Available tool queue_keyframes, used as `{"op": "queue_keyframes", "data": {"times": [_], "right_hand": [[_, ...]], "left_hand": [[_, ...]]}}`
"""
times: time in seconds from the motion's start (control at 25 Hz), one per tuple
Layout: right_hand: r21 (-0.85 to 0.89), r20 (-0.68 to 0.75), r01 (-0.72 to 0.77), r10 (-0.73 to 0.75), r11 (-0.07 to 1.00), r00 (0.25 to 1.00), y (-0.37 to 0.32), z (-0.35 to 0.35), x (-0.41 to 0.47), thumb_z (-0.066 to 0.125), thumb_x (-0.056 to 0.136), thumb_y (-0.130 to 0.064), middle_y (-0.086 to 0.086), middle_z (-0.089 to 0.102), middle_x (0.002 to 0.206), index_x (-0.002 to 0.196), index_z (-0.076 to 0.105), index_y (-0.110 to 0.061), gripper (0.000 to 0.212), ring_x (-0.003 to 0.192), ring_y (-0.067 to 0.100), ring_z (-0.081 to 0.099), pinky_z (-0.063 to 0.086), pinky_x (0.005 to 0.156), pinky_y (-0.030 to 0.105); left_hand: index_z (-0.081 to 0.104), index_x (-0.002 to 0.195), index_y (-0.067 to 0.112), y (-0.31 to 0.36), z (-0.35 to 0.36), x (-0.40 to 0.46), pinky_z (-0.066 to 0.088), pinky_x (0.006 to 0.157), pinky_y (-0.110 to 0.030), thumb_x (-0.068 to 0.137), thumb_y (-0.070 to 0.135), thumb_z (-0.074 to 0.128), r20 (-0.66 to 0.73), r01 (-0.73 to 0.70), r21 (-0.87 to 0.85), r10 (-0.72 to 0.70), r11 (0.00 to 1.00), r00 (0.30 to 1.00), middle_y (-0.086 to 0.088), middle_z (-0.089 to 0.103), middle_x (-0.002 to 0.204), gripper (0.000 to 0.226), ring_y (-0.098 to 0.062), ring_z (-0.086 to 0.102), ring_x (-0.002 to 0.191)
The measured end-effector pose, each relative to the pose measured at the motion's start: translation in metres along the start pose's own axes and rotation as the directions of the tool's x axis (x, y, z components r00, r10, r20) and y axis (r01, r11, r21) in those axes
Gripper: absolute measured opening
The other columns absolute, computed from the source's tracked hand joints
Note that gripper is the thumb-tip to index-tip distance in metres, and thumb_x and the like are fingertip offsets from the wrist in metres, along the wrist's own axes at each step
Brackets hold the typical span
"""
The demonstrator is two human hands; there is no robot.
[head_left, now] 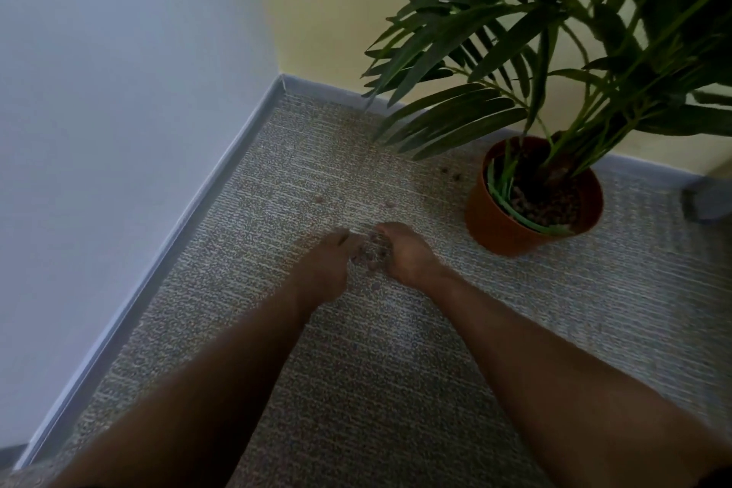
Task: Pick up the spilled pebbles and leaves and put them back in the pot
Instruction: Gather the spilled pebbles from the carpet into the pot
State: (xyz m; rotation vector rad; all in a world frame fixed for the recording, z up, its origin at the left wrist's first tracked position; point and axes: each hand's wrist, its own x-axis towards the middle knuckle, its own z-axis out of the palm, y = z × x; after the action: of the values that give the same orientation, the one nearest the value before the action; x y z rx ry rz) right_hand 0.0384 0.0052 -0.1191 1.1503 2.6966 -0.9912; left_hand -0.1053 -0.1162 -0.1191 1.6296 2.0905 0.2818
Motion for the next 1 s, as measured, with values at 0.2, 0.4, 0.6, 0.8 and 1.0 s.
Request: {"op": "queue_keyframes", "data": {"times": [0.2, 0.4, 0.6, 0.8, 1.0], "right_hand": [[-0.124, 0.121, 0.143, -0.129, 0.982, 0.984, -0.003, 0.009, 0.016, 0.065, 0.09, -0.021, 0.017, 0.034, 0.156, 0.148, 0.04, -0.009, 0.065, 0.146, 0.03, 0.029, 0.017, 0.121, 0.03], [-0.153, 0.071, 0.104, -0.094, 0.983, 0.993, -0.005, 0.028, 0.003, 0.043, 0.101, -0.02, 0.011, 0.025, 0.161, 0.149, 0.038, -0.017, 0.048, 0.149, 0.03, 0.02, 0.022, 0.122, 0.036], [-0.211, 0.035, 0.076, -0.07, 0.975, 0.997, -0.018, 0.033, -0.016, 0.047, 0.097, -0.025, 0.009, 0.037, 0.149, 0.14, 0.046, -0.017, 0.043, 0.138, 0.029, 0.038, 0.044, 0.106, 0.04], [-0.293, 0.044, 0.097, -0.088, 0.951, 0.995, -0.023, 0.036, -0.033, 0.046, 0.099, -0.022, 0.01, 0.049, 0.133, 0.124, 0.055, -0.011, 0.029, 0.124, 0.028, 0.049, 0.048, 0.091, 0.039], [-0.353, 0.076, 0.129, -0.109, 0.927, 0.991, -0.025, 0.037, -0.048, 0.041, 0.101, -0.022, 0.012, 0.053, 0.124, 0.123, 0.056, -0.013, 0.029, 0.114, 0.031, 0.055, 0.05, 0.088, 0.041]], "left_hand": [[0.035, 0.149, 0.015, 0.005, 0.016, 0.012, 0.023, 0.12, -0.039, 0.093, 0.011, 0.041, 0.087, -0.077, 0.147, 0.064, 0.986, 0.994, -0.013, 0.025, 0.16, 0.056, -0.029, 0.021, 0.148], [0.031, 0.151, 0.02, -0.004, 0.021, 0.006, 0.023, 0.121, -0.037, 0.097, 0.01, 0.036, 0.085, -0.071, 0.189, 0.056, 0.979, 0.995, -0.006, 0.02, 0.162, 0.054, -0.025, 0.014, 0.15], [0.05, 0.137, 0.021, 0.005, 0.013, 0.001, 0.041, 0.108, -0.036, 0.099, 0.018, 0.037, 0.053, -0.076, 0.229, 0.065, 0.971, 0.996, -0.003, 0.045, 0.145, 0.041, -0.023, 0.039, 0.135], [0.056, 0.122, 0.017, 0.013, 0.01, -0.014, 0.046, 0.093, -0.038, 0.097, 0.016, 0.036, 0.028, -0.068, 0.331, 0.062, 0.941, 0.998, -0.006, 0.056, 0.123, 0.032, -0.026, 0.052, 0.116], [0.055, 0.119, 0.018, 0.014, 0.009, -0.024, 0.051, 0.088, -0.043, 0.098, 0.02, 0.035, 0.04, -0.045, 0.332, 0.033, 0.942, 0.999, -0.008, 0.057, 0.117, 0.029, -0.028, 0.056, 0.111]]}}
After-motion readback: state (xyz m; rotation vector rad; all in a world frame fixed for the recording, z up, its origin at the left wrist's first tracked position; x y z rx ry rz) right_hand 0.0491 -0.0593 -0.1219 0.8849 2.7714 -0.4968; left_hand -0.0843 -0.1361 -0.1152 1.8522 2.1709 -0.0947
